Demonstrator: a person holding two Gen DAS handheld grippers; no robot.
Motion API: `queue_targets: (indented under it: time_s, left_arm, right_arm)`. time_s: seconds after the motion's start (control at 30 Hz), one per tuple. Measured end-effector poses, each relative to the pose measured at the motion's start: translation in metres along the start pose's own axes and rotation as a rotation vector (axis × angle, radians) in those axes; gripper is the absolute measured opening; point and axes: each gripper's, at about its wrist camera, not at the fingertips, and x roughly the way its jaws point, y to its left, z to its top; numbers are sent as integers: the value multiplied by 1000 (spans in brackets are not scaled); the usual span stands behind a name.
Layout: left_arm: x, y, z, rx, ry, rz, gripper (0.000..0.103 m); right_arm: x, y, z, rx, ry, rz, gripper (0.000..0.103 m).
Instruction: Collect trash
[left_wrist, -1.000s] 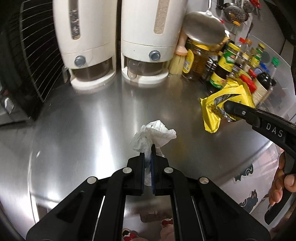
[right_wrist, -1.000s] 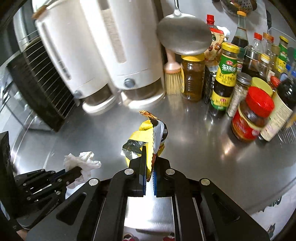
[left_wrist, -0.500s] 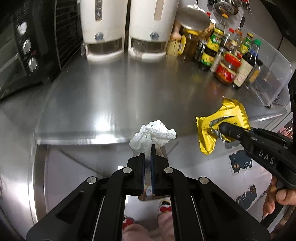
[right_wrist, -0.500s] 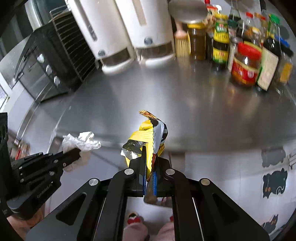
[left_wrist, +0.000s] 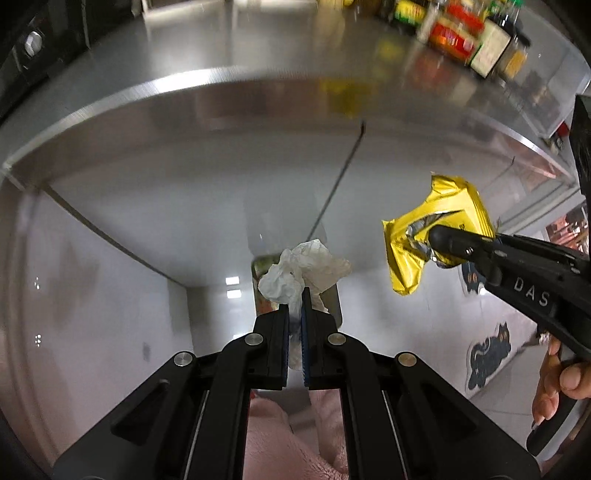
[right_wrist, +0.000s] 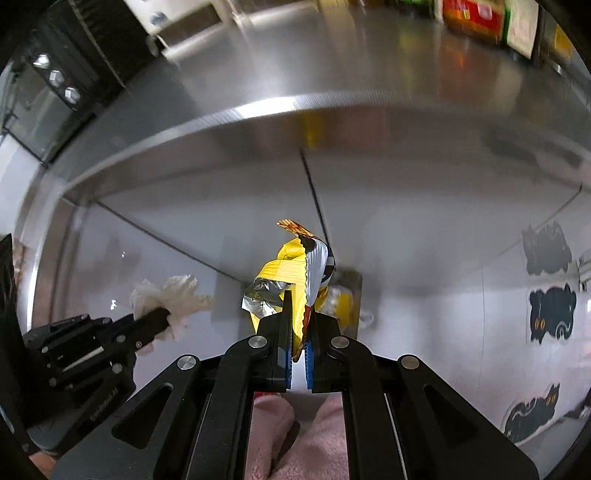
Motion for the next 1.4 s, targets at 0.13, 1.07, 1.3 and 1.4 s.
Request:
queue_targets:
  time_s: [0.13, 1.07, 1.3, 1.4]
  left_arm:
    - [37, -1, 0, 2, 60, 0, 4]
    - [144, 8, 20, -39, 186, -30, 28]
    - [132, 8, 26, -50, 162, -4, 57]
    - [122, 11, 29, -57, 149, 12, 74]
  right_arm:
    - [35, -12, -4, 18, 57, -5, 6]
    - [125, -47, 13, 177, 196, -4, 16]
    - [116, -42, 24, 185, 176, -17, 52]
    - [105, -43, 27, 189, 160, -27, 72]
